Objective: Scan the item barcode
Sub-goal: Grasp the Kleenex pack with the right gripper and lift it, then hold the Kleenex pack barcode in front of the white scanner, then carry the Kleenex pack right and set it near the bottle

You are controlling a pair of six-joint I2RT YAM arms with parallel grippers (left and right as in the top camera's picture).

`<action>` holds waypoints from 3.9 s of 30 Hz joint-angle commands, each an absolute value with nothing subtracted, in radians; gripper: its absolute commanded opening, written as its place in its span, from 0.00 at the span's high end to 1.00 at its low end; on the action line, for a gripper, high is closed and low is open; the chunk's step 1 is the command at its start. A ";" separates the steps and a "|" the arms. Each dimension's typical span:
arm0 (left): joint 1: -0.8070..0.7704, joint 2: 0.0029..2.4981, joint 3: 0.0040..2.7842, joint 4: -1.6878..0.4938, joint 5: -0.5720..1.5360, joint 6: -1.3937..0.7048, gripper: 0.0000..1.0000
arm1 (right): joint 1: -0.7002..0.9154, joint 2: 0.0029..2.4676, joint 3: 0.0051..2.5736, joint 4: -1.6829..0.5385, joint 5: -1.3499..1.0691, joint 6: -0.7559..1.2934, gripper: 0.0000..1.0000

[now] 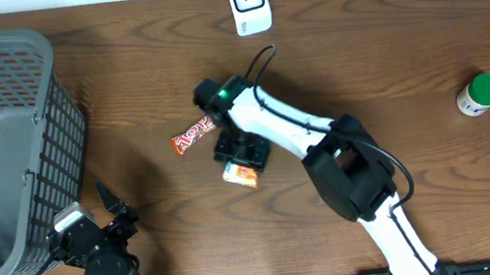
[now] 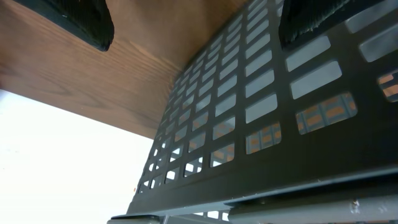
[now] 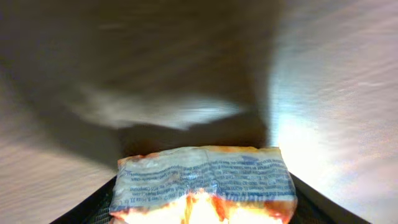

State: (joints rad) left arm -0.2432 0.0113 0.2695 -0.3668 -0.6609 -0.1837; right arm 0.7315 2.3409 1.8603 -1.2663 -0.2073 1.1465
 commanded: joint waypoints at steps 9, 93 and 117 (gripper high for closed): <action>-0.242 0.010 0.273 -0.366 -0.673 -0.189 0.15 | 0.508 2.364 1.984 -1.464 -0.582 0.676 0.34; -0.242 0.010 0.273 -0.366 -0.673 -0.189 0.15 | 0.377 2.404 2.291 -0.406 0.269 0.295 0.42; -0.242 0.010 0.273 -0.366 -0.674 -0.189 0.15 | -0.179 2.146 2.080 -1.156 0.294 0.370 0.39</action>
State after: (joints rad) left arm -0.2432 0.0113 0.2699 -0.3668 -0.6613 -0.1837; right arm -0.1364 2.1418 2.1460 -1.1698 0.3294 0.3256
